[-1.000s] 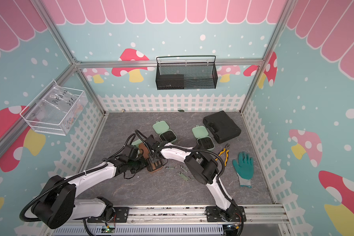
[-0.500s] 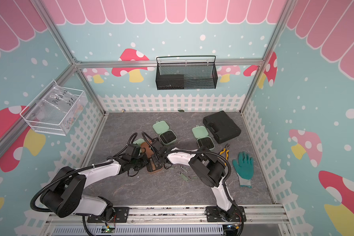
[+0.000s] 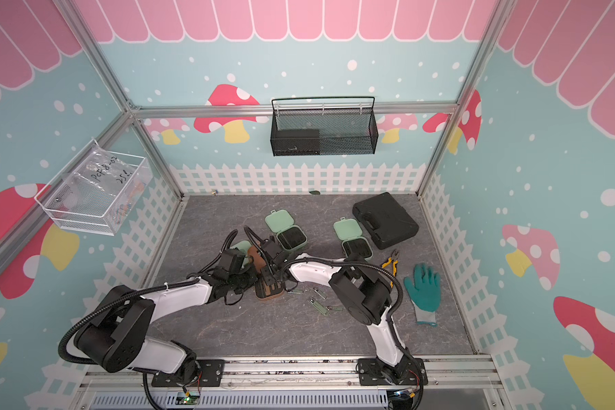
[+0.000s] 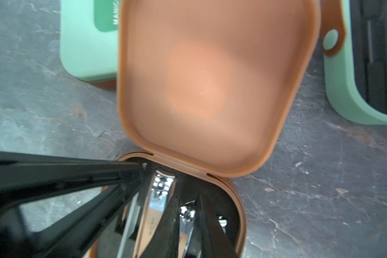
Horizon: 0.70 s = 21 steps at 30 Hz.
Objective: Organize nail clipper sets
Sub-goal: Place the nail clipper in the storage box.
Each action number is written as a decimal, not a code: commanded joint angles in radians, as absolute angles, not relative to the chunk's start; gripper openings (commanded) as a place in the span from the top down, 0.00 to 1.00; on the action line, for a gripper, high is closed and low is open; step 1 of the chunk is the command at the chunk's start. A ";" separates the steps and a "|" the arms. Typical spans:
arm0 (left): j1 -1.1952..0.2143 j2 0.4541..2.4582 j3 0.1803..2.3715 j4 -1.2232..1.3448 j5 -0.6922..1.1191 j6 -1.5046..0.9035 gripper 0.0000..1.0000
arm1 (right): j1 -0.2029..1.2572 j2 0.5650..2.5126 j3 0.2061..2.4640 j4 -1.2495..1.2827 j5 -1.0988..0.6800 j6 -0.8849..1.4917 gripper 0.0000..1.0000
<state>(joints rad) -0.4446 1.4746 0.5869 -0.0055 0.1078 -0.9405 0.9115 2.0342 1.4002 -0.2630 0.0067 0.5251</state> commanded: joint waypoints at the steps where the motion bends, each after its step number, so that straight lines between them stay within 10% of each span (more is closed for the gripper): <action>1: -0.451 1.513 0.533 -0.120 0.101 -0.960 1.00 | 0.917 1.979 1.433 -0.296 -0.026 0.511 0.79; 21: -0.451 1.512 0.531 -0.114 0.109 -0.961 1.00 | 0.881 1.981 1.345 -0.290 -0.001 0.531 0.88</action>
